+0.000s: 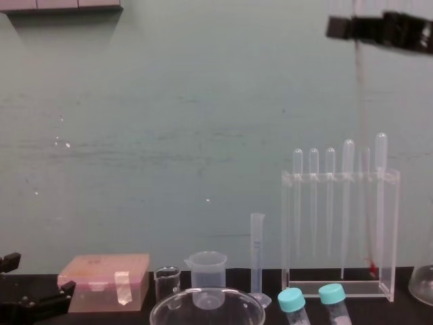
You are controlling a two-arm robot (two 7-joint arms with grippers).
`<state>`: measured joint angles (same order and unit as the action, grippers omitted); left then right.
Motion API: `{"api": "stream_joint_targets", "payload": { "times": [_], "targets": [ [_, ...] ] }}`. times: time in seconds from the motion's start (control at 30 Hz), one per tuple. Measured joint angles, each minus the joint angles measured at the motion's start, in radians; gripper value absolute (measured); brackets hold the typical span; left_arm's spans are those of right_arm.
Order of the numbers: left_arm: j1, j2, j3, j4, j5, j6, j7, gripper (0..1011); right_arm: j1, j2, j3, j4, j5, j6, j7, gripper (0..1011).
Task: Hold the thermometer with one hand and immerse one end into the beaker, then reinsert it into the test tube rack.
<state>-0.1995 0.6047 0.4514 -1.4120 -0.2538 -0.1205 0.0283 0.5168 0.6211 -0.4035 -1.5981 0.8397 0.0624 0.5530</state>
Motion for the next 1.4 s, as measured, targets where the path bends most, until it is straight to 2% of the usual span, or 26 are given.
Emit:
{"api": "stream_joint_targets", "payload": {
  "times": [0.2, 0.6, 0.8, 1.23, 1.4],
  "targets": [
    [0.000, 0.000, 0.000, 0.000, 0.000, 0.000, 0.000, 1008, -0.089, 0.045, 0.027, -0.052, 0.017, 0.023, -0.026, 55],
    [0.000, 0.000, 0.000, 0.000, 0.000, 0.000, 0.000, 1008, -0.147, 0.060, 0.035, -0.076, 0.029, 0.019, -0.025, 55],
    [0.000, 0.000, 0.000, 0.000, 0.000, 0.000, 0.000, 1008, -0.159, 0.056, 0.025, -0.063, 0.006, -0.005, -0.011, 55],
    [0.000, 0.000, 0.000, 0.000, 0.000, 0.000, 0.000, 1008, -0.167, 0.014, -0.002, 0.002, -0.056, -0.085, 0.053, 55],
    [0.000, 0.000, 0.000, 0.000, 0.000, 0.000, 0.000, 1008, -0.166, 0.004, -0.009, 0.019, -0.084, -0.099, 0.062, 55]
  ]
}}
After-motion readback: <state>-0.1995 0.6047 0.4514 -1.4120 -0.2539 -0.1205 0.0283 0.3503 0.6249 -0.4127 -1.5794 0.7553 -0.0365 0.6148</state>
